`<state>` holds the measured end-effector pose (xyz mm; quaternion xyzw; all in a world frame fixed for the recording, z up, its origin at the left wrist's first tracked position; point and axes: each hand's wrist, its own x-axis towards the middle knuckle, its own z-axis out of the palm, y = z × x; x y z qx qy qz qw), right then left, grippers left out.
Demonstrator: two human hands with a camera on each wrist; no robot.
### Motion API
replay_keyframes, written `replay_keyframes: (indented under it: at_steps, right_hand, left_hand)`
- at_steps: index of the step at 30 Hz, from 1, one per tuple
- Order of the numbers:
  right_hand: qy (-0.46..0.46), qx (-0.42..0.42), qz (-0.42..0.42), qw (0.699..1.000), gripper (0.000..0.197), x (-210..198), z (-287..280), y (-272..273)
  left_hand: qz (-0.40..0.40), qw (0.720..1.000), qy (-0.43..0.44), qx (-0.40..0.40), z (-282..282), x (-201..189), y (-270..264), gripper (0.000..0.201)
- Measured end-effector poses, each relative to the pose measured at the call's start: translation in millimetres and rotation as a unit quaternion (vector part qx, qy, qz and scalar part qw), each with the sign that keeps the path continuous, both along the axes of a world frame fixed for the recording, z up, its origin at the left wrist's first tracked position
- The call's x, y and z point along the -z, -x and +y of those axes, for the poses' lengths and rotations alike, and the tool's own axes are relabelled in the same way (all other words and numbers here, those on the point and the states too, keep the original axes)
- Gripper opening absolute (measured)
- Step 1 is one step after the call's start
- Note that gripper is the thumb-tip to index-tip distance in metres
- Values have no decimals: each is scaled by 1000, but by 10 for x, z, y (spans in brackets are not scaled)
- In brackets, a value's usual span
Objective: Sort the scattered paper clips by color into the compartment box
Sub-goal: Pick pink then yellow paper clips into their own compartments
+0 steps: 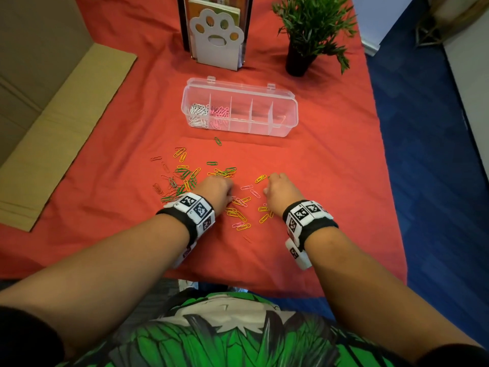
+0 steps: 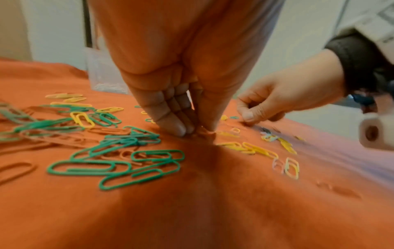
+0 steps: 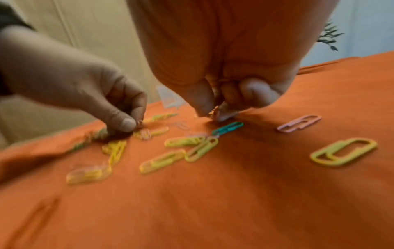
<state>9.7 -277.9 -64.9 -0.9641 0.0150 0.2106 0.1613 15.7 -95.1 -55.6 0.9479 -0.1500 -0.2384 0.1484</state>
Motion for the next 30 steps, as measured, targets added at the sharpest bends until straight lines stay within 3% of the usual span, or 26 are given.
replay_keyframes:
  at_steps: [2,5,6,8,10,11,12,13,14,17,19,21,22,25,27,30]
  right_hand:
    - [-88,69,15,994,6,-35,-35,-19]
    - [-265,188,60,944,18,-54,-125,-1]
    - [-335,235,79,909,24,-72,-163,17]
    - [-487,337,108,798,31,-150,-231,60]
    - [-590,407,133,685,27,-268,-295,110]
    - [-611,423,142,654,26,-300,-317,136]
    - [-616,428,148,644,26,-312,-327,159]
    - [-605,422,149,658,25,-301,-320,176]
    - [-576,404,143,697,25,-273,-303,191]
    - [-389,276,115,872,29,-171,-250,247]
    - [-303,207,95,925,26,-147,-206,286]
    - [-261,171,81,947,23,-113,-170,336]
    - [-235,145,82,958,26,-97,-153,369]
    - [-154,75,103,980,26,-42,-143,449]
    - [-168,92,120,974,17,-43,-169,452]
    - [-208,141,103,962,12,-108,-218,377]
  left_hand:
    - [-12,996,56,-66,7,-58,-4,16]
    - [24,979,137,-151,15,-104,-20,20]
    - [50,973,153,-166,9,-93,-36,18]
    - [106,947,203,-225,-11,-86,-57,13]
    - [177,893,283,-303,-69,-94,-58,23]
    - [206,866,318,-327,-110,-110,-45,26]
    - [223,846,344,-341,-147,-141,-28,28]
    - [229,836,360,-346,-180,-168,-14,29]
    - [230,830,371,-348,-209,-177,-7,30]
    - [224,835,374,-336,-278,-198,14,33]
    - [242,828,372,-344,-296,-193,17,33]
    - [250,826,369,-345,-301,-171,19,29]
    - [239,841,353,-332,-296,-144,18,26]
    - [135,944,217,-211,-252,-89,51,15]
    - [55,987,110,-106,-218,-22,95,15]
    - [-1,1000,23,-16,-186,14,139,25]
